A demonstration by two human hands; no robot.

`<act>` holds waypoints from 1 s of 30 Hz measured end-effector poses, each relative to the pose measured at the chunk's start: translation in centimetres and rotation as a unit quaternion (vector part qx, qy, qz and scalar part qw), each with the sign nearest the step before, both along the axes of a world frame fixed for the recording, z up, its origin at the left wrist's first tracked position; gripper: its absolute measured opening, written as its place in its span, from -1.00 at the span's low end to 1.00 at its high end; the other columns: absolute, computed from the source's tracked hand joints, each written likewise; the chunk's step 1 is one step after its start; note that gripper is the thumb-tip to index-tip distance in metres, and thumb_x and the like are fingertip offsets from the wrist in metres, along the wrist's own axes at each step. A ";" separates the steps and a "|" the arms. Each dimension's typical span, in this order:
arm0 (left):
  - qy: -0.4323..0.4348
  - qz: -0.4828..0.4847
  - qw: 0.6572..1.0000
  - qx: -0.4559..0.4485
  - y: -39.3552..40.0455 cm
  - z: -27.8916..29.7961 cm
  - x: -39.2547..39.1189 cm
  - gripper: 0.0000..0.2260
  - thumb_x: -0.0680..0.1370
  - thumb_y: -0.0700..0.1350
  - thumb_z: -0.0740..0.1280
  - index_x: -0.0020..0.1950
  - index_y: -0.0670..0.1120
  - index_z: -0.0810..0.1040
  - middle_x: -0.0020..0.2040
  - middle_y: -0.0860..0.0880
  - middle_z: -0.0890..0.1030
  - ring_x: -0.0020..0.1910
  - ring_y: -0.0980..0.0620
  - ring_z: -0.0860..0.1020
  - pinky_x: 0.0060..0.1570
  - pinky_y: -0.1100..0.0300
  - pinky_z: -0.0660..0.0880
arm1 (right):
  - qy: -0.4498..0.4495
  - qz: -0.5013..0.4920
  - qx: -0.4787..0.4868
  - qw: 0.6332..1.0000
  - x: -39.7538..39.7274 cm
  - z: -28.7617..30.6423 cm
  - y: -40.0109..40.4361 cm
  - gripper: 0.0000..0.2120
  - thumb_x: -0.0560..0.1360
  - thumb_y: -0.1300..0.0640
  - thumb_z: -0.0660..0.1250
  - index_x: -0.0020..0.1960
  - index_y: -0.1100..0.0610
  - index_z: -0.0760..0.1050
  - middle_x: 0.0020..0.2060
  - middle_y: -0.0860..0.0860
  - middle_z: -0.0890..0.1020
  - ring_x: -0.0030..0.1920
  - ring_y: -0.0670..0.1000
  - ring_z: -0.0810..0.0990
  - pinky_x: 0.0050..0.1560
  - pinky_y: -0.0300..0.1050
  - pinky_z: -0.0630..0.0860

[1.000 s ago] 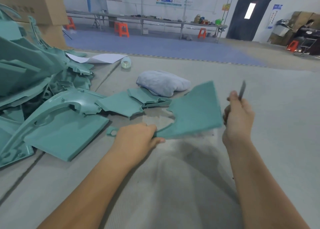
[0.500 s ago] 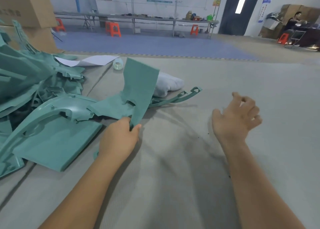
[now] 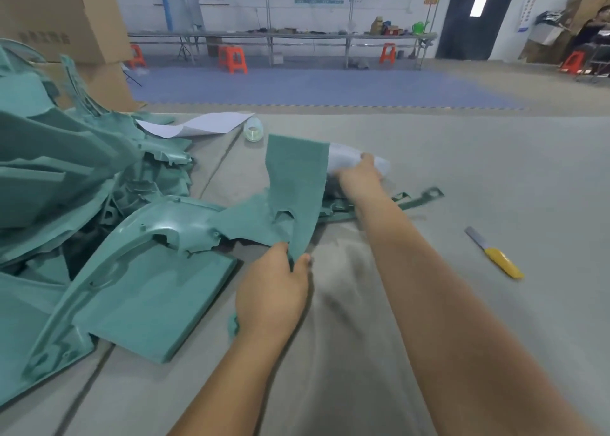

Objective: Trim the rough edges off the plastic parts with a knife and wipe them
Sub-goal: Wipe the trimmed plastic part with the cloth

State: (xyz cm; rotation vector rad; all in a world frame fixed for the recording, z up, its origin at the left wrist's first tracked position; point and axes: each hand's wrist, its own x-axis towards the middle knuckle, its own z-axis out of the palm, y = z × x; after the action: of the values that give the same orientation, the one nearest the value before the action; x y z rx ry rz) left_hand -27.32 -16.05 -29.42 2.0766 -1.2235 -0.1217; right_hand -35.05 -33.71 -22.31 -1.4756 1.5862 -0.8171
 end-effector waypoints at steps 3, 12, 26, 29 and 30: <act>0.002 -0.005 1.000 0.005 -0.1 0.0 -0.1 -0.70 0.57 0.13 0.22 -0.27 -0.01 0.32 -0.38 0.05 0.47 -0.36 0.02 0.47 -0.46 0.13 0.20 | -0.026 -0.067 0.056 0.996 0.4 -1.9 -1.2 -0.24 0.39 -0.03 0.35 0.51 0.13 0.17 0.36 0.17 0.42 0.29 0.22 0.46 0.25 0.11 0.50; 0.020 -0.013 1.000 -0.001 -0.1 0.1 -0.1 -0.70 0.58 0.10 0.21 -0.26 -0.04 0.33 -0.39 0.02 0.48 -0.39 0.00 0.46 -0.45 0.12 0.25 | -0.177 -0.037 -0.029 0.983 -0.1 -2.2 -2.0 -0.89 0.57 0.12 0.28 -0.09 0.14 0.46 -0.23 0.05 0.51 -0.23 0.04 0.48 -0.33 -0.24 0.45; 0.083 -0.040 0.996 -0.008 0.2 0.5 0.0 -0.74 0.57 0.14 0.22 -0.12 -0.03 0.49 -0.24 -0.07 0.63 -0.21 -0.17 0.59 -0.12 -0.04 0.55 | -0.147 -0.071 -0.656 0.737 -10.6 9.0 10.8 -0.92 0.61 0.17 0.23 -0.06 0.11 0.41 -0.14 -0.01 0.40 -0.10 -0.13 0.36 -0.02 -0.36 0.33; 0.069 -0.022 0.997 -0.013 0.6 0.6 -0.6 -0.73 0.57 0.16 0.21 -0.08 -0.02 0.51 -0.20 -0.04 0.62 -0.18 -0.13 0.57 -0.11 0.00 0.53 | -0.083 -0.065 -0.683 0.723 -11.3 7.0 12.3 -0.85 0.61 0.22 0.23 -0.06 0.30 0.48 -0.14 -0.13 0.34 -0.13 -0.22 0.30 -0.01 -0.45 0.26; 0.064 -0.015 0.998 -0.014 0.6 0.7 -0.8 -0.71 0.58 0.18 0.20 -0.05 -0.02 0.52 -0.17 -0.05 0.63 -0.14 -0.15 0.57 -0.11 0.01 0.52 | -0.079 -0.071 -0.658 0.745 -11.5 5.9 12.3 -0.84 0.61 0.20 0.23 -0.06 0.28 0.48 -0.15 -0.17 0.33 -0.14 -0.25 0.30 -0.02 -0.45 0.26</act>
State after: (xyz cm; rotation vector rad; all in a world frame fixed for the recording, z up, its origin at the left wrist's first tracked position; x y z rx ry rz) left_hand -28.08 -15.41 -28.72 1.9947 -1.1732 -0.2477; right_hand -46.56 -21.45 -16.44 -2.0547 0.8635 -2.3778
